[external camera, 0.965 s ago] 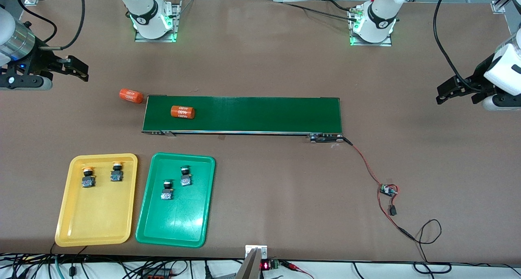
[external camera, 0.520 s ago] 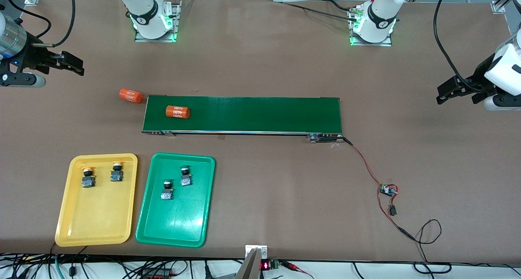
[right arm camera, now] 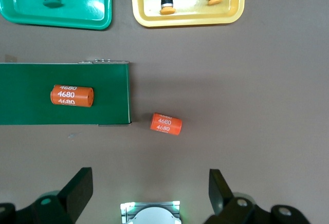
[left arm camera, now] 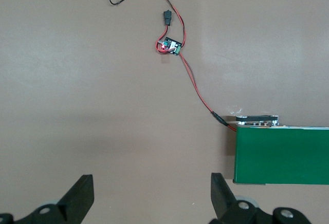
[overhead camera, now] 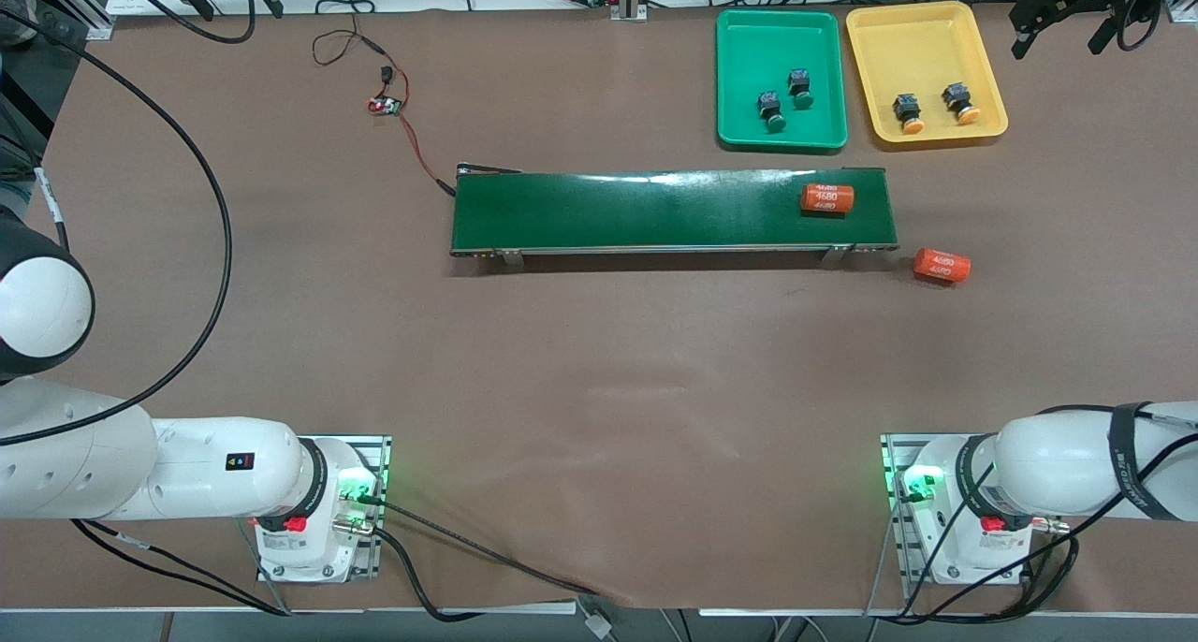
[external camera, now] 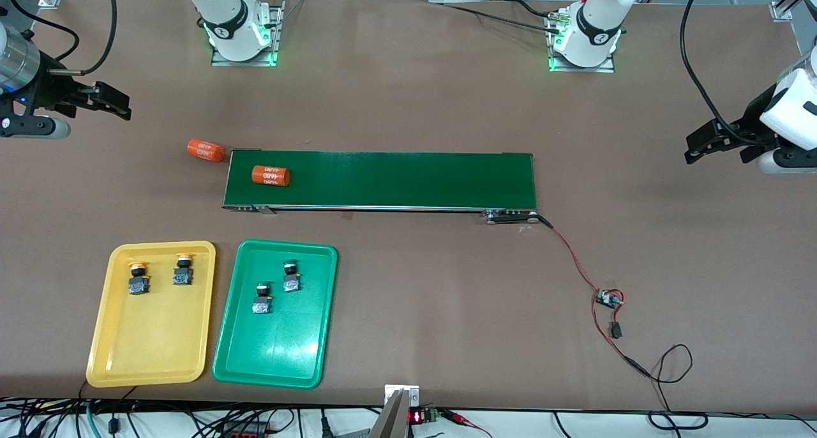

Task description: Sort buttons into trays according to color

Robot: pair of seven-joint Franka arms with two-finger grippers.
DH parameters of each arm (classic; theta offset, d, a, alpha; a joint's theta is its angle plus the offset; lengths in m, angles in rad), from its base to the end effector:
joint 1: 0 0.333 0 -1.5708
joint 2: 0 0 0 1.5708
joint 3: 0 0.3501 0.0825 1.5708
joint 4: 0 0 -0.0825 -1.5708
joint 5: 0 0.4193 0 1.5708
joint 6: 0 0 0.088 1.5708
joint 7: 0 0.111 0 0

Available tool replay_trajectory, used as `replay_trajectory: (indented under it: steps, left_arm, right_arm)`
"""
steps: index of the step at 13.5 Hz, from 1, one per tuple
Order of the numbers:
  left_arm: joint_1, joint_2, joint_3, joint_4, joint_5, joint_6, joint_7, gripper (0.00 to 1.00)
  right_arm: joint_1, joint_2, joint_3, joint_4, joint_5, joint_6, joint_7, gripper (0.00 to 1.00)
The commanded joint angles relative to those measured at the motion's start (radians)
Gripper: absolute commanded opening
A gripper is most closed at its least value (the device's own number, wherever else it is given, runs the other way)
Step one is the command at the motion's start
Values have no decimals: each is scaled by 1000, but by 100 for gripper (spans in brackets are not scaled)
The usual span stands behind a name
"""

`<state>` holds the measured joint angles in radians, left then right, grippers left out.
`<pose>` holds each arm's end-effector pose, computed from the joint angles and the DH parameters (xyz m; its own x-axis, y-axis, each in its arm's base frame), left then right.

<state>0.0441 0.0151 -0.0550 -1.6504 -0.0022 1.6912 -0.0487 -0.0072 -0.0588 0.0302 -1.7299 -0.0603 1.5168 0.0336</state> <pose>0.6038 -0.0066 0.6156 0.9989 0.0381 0.0255 0.0380 -0.9993 0.0043 0.5572 0.0063 0.6044 0.9884 -0.0144 -0.1515 -0.0043 -0.9978 0.0668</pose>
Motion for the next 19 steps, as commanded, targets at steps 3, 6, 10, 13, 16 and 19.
replay_trajectory:
  steps: [3,6,10,13,16,19]
  left_arm:
    - [6,-15,-3,-6,18,-8,20,100]
    - [8,-15,-2,-8,18,-14,18,100]
    - [8,-15,-2,-6,18,-21,16,100]
    - [3,-17,-5,-5,18,-19,16,100]
    - [0,-18,-5,-5,18,-21,16,100]
    - [-1,-17,-5,-5,18,-19,16,100]
  right_arm:
    - [10,14,-7,36,11,-23,-4,100]
    - [3,27,-10,47,13,-24,-12,100]
    - [-7,31,-12,47,14,-24,-12,100]
    - [-8,33,-12,47,14,-24,-11,100]
    - [-7,39,-12,49,16,-23,-6,100]
    - [-7,39,-12,49,16,-23,-6,100]
